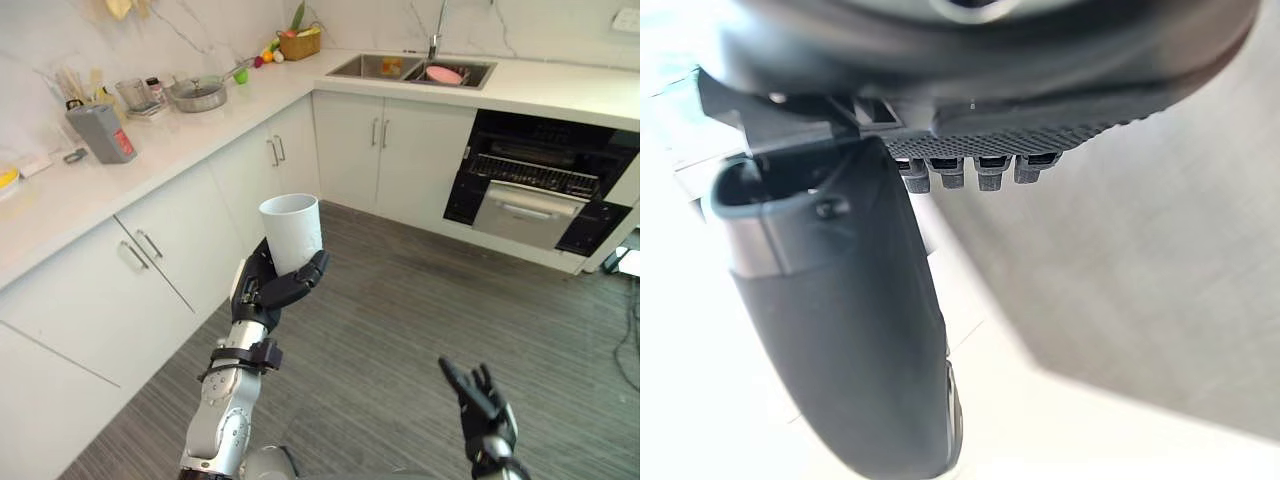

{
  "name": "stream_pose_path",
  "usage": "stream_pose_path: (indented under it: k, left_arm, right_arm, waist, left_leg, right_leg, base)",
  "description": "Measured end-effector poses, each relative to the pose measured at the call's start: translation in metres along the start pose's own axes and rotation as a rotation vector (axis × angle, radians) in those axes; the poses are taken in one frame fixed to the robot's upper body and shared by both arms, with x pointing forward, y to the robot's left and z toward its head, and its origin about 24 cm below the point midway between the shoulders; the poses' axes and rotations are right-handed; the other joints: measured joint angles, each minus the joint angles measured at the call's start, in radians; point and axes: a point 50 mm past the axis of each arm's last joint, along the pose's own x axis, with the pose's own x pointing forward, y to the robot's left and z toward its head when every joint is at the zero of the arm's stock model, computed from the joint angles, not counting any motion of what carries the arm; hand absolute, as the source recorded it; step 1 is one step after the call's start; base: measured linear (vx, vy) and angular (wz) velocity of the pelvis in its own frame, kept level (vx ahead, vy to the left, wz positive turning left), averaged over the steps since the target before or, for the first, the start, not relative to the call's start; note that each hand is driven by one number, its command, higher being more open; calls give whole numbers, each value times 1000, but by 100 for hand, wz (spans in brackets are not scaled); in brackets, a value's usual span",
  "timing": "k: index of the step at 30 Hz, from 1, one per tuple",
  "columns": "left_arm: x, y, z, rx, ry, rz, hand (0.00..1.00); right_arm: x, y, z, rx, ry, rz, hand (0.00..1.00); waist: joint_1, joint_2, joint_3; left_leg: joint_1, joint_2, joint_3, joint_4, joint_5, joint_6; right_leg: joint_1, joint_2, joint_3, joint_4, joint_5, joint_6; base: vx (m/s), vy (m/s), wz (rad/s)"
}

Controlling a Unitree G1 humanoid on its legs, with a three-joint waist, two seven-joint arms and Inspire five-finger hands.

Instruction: Walk over to the sink, pick up the cup, carry it to the dishwasher, place the cup inside the dishwasher, then close the dishwasher door

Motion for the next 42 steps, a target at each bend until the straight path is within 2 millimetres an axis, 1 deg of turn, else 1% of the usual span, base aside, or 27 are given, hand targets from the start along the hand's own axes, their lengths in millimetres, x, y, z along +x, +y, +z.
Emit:
stream_pose_path:
  k: [1,2,3,4,6,8,10,13,15,16,17,18,19,20,21,25,28,29,30,31,32,34,35,37,39,41,42]
  left_arm:
    - [-1,3,-8,1,28,13,0]
    - [-6,11,-15,8,63,45,0]
    - [-8,14,-17,10,73,59,0]
    - [-10,18,-20,23,90,76,0]
    - [-10,17,-21,52,94,67,0]
    - [-8,15,-15,84,59,51,0]
    - [-8,17,-13,134,59,43,0]
    - [-3,14,-8,188,30,39,0]
    - [1,10,-3,191,-4,22,0]
    - [1,8,-2,190,-12,9,0]
    - [1,5,1,194,-21,-19,0]
    - [1,1,2,199,-28,-55,0]
    - [0,1,0,200,-22,-67,0]
    - [0,-9,-8,181,2,-93,0]
    - [2,-19,-11,170,4,-138,0]
    - [3,-34,-16,149,12,-222,0]
    - [1,-44,-21,119,31,-262,0]
    - [1,-48,-22,114,35,-273,0]
    - [0,-49,-23,112,36,-277,0]
    - [0,-50,-23,110,38,-279,0]
    - [0,-50,-24,105,38,-271,0]
    - [-1,-50,-25,92,41,-254,0]
    - [-3,-48,-26,77,47,-240,0]
    - [-7,-44,-28,54,59,-213,0]
    - [-21,-38,-35,29,100,-159,0]
    - [-31,-36,-41,14,130,-132,0]
    - [-35,-34,-44,10,156,-120,0]
  right_arm:
    - [1,2,-5,45,8,-12,100]
    - [-2,4,-12,74,25,-21,100]
    - [-3,4,-12,74,28,-19,100]
    - [-4,3,-13,76,35,-28,100]
    - [-7,-2,-15,76,54,-66,100]
    - [-6,3,-16,88,59,-60,100]
    - [-7,11,-20,59,75,-28,100]
    - [-12,20,-26,60,86,8,100]
    - [-18,28,-19,74,62,56,100]
    - [-21,29,-14,75,47,72,100]
    - [-26,29,-8,66,26,85,100]
    - [-32,27,-2,60,7,93,100]
    - [-34,25,-2,53,7,95,100]
    - [-36,15,4,18,5,82,100]
    - [-34,14,7,8,-2,86,100]
    - [-38,32,0,24,-13,138,100]
    - [-37,45,3,1,-31,196,100]
    - [-36,48,7,1,-48,216,100]
    - [-36,50,9,1,-56,227,100]
    - [-36,52,13,-5,-72,242,100]
    - [-36,57,21,-23,-101,272,100]
    - [-32,62,31,-31,-142,300,100]
    - [-29,65,36,-29,-162,315,100]
    - [-26,70,38,-27,-171,333,100]
    - [-25,75,35,-34,-152,355,100]
    - [-26,72,30,-46,-119,351,100]
    - [-27,66,24,-56,-84,330,100]
  waist:
    - [12,-18,-6]
    - [21,-51,-23]
    - [19,-54,-24]
    - [16,-64,-27]
    - [4,-92,-48]
    - [13,-142,-46]
    - [-7,-148,-48]
    - [-16,-130,-41]
    - [-32,-124,-37]
    - [-40,-118,-34]
    - [-48,-120,-35]
    - [-54,-144,-44]
    - [-67,-146,-45]
    - [-69,-100,-46]
    - [-60,-70,-39]
    - [-60,-70,-29]
    - [-57,-62,-40]
    - [-48,-56,-36]
    - [-43,-53,-34]
    - [-37,-47,-31]
    - [-35,-41,-30]
    - [-33,-35,-37]
    - [-33,-40,-35]
    - [-24,-42,-36]
    - [-10,-46,-38]
    - [-11,-44,-39]
    - [-10,-44,-39]
  left_leg:
    - [26,-13,-29,32,89,43]
    - [29,-37,-46,104,94,56]
    - [25,-44,-65,151,88,75]
    - [18,-56,-80,245,33,124]
    - [39,-89,-52,277,-33,141]
    - [121,-151,24,255,-79,164]
    - [228,-180,51,195,-108,174]
    - [357,-161,57,99,-133,158]
    - [412,-139,64,71,-162,135]
    - [428,-125,63,68,-175,119]
    - [460,-118,63,47,-188,98]
    - [498,-130,59,32,-205,68]
    - [516,-134,48,30,-216,49]
    - [540,-112,8,19,-233,39]
    - [537,-108,7,21,-231,40]
    - [588,-86,57,50,-213,42]
    - [511,-27,90,275,-207,52]
    - [454,23,96,425,-166,83]
    - [428,52,98,494,-129,89]
    - [388,101,92,610,-47,92]
    - [298,186,41,807,89,61]
    - [185,231,23,943,14,61]
    - [138,226,45,914,-60,82]
    - [115,194,70,745,-116,85]
    - [112,92,33,305,-96,48]
    - [106,57,13,41,-36,-8]
    - [90,54,18,-9,-24,-5]
  right_leg:
    - [32,-18,26,27,-51,22]
    - [51,-53,39,48,-75,26]
    - [63,-61,37,55,-75,26]
    - [75,-83,38,93,-75,25]
    - [19,-142,32,250,-75,25]
    - [-110,-264,-2,551,-22,47]
    - [-212,-354,-53,791,102,26]
    - [-343,-325,-123,966,9,-31]
    - [-465,-282,-171,865,-48,-41]
    - [-498,-257,-201,730,-45,-37]
    - [-512,-224,-251,456,6,-31]
    - [-505,-202,-289,186,145,-55]
    - [-483,-193,-289,137,264,-84]
    - [-455,-154,-301,115,333,-126]
    - [-457,-125,-292,125,314,-140]
    - [-460,-93,-264,258,193,-151]
    - [-448,-65,-252,247,147,-147]
    - [-415,-42,-252,209,148,-147]
    - [-392,-29,-253,186,148,-147]
    - [-348,-4,-255,146,147,-147]
    - [-268,34,-260,72,147,-148]
    - [-199,50,-260,17,146,-149]
    - [-158,49,-252,-16,146,-149]
    - [-125,39,-226,-39,140,-147]
    - [-105,-7,-184,-36,113,-121]
    - [-94,-33,-164,-31,98,-101]
    - [-82,-45,-156,-22,81,-80]
  base:
    - [603,307,-63]
    - [498,243,-67]
    - [498,255,-59]
    - [504,271,-24]
    - [491,263,-23]
    - [413,204,-58]
    - [417,159,-44]
    - [319,64,-30]
    - [287,-52,-15]
    - [305,-126,5]
    - [359,-157,8]
    - [404,-160,13]
    - [531,-162,14]
    - [534,-92,-7]
    - [484,-62,-19]
    - [303,-79,-33]
    - [202,-92,-30]
    - [196,-72,-23]
    - [173,-61,-21]
    - [269,-67,-11]
    - [279,-59,-6]
    - [306,-47,0]
    - [331,-30,-8]
    - [271,13,-33]
    - [246,90,-52]
    - [326,173,-31]
    - [330,186,-23]
